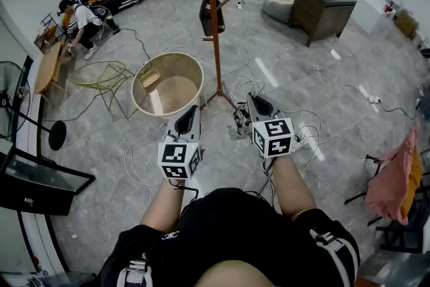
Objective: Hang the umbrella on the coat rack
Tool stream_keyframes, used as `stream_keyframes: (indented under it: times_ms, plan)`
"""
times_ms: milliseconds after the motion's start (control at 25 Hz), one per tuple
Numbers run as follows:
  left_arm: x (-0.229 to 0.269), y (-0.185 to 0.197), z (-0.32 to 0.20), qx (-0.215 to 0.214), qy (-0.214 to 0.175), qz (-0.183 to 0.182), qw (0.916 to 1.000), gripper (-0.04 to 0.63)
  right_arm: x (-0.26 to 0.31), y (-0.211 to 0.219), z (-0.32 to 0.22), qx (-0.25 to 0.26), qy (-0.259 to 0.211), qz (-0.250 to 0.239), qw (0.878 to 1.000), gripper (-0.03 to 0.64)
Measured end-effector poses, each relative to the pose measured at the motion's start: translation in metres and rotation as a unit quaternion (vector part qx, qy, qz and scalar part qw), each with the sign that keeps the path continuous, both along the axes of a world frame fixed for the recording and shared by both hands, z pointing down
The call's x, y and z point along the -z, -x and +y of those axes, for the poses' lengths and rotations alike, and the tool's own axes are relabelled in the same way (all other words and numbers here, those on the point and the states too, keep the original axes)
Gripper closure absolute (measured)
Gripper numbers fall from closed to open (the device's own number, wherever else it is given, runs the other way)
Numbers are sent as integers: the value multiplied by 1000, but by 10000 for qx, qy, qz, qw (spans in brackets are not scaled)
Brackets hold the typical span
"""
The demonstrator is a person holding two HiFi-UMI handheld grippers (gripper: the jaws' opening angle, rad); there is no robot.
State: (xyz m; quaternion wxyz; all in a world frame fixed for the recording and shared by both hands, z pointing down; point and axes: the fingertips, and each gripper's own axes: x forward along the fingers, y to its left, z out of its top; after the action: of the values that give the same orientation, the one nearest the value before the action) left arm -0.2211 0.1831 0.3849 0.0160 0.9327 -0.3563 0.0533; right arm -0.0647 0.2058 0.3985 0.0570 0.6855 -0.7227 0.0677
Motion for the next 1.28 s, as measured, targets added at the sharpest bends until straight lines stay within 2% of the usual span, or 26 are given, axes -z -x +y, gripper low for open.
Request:
stream_keyframes:
  times_ms: [320,560,760,1040,1280]
  plan:
    - [-9,-23,26,65,80,-34,9999,578,-2,-13,22,339,-109,-206,9992,598]
    - [-15,-50,41,157,24,-10,9999,578,-8,-29,35,512,-146,-52,9986,598]
    - [-19,-55,46,299,81,21,9995,578,-5,-32,34,693,-148,30,9975,598]
    - [-22,-82,22,303,39,50,9995,578,-8,-57,8,734,-100,42,9972,598]
    - [-38,-105,-39,225,11,160,9996,578,-23,-73,-47,743,-91,158,9971,598]
